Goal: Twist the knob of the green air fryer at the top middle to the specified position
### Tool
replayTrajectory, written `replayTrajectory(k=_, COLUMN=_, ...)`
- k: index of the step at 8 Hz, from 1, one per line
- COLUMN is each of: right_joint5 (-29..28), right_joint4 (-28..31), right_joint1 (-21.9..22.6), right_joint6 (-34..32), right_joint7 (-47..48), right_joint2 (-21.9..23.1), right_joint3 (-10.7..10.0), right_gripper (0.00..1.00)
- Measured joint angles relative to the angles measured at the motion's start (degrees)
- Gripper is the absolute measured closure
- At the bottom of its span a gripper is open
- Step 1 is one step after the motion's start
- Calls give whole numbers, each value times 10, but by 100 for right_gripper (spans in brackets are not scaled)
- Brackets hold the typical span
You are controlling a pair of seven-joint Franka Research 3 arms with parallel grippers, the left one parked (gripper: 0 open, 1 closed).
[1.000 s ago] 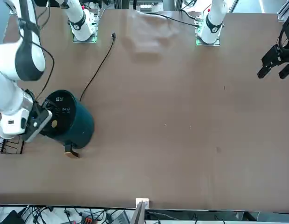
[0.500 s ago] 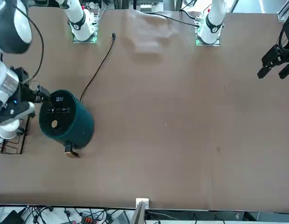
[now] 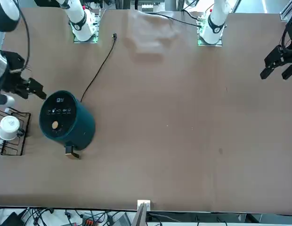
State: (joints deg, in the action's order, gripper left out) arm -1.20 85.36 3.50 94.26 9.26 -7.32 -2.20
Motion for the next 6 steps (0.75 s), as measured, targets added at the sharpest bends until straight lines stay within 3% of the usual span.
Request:
replayTrajectory(k=4, right_joint5=0, right_joint4=-4, right_joint1=-19, right_joint6=-4, right_joint7=13, right_joint2=8, right_joint3=-15, right_gripper=0)
replayTrajectory(k=6, right_joint5=0, right_joint4=-5, right_joint1=-31, right_joint6=-41, right_joint7=-23, right_joint2=21, right_joint3=-20, right_gripper=0)
